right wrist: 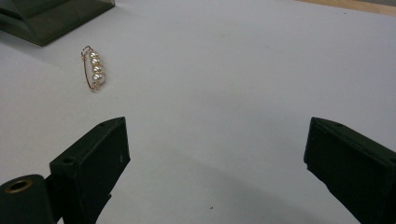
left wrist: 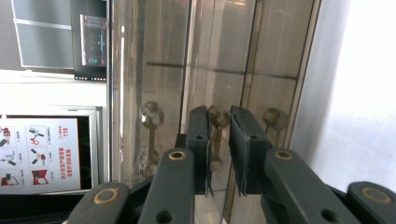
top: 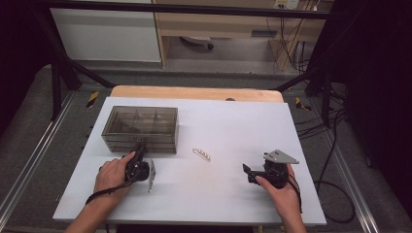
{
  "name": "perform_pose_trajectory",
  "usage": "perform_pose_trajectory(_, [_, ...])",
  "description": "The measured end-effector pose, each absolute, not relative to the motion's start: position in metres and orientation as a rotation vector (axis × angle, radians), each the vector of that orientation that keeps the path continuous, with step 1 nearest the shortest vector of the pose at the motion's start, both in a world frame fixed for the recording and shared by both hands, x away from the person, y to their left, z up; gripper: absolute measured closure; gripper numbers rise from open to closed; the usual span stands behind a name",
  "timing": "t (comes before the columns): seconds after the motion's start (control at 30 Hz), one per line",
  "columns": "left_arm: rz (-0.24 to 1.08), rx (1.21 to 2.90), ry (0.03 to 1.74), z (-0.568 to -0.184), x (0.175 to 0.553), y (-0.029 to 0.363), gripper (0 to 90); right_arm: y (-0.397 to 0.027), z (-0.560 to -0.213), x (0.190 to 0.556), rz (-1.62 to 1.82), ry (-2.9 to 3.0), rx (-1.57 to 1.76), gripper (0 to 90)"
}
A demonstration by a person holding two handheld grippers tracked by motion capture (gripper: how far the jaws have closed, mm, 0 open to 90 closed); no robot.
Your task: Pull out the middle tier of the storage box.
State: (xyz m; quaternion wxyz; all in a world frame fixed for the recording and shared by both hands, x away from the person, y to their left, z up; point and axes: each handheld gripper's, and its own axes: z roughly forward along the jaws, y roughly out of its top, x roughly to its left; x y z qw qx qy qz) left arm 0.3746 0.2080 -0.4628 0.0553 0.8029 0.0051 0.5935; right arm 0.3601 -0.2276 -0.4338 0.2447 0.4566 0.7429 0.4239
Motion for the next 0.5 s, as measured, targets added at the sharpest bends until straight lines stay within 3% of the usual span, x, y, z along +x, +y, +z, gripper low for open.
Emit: perform_pose_trajectory(0.5, [1.834,2.418,0.014,-0.4656,0.3741,0.2092,79.6,-0.2277,-0.4336,0.3599,1.158,2.027,1.249,7.2])
